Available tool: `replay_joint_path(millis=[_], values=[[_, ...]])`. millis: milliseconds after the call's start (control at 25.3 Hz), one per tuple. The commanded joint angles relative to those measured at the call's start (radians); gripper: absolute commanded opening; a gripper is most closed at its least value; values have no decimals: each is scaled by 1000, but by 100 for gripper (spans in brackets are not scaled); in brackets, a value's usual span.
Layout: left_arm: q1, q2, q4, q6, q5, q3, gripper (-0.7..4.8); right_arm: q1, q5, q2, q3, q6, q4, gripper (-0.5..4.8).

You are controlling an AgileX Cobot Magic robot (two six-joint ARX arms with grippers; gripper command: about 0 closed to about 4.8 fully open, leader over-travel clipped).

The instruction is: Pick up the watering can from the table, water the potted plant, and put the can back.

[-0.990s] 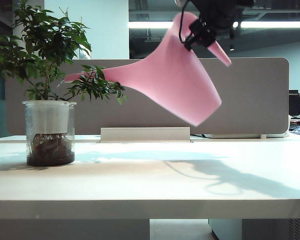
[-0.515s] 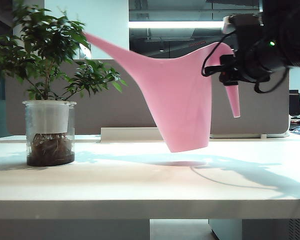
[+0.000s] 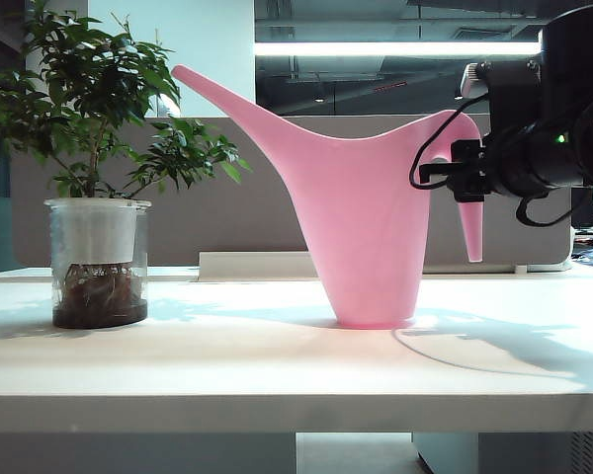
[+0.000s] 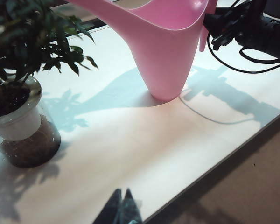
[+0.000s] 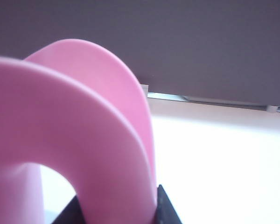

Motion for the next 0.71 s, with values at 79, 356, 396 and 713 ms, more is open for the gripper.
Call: replay_joint_path(millis=[79,356,396,713], values=[[0,-1,8,4,4,3,3,1,-7,-8,3,9,-16,205],[1,-1,9,4,4,3,3,2,0,-99,-64,4,-135,386],[0,-1,8,4,5,3,3,2,5,-115,-78,4,-140,394],[1,0,8,4,4,3,3,18,19,-461,-301,46,-265,228]])
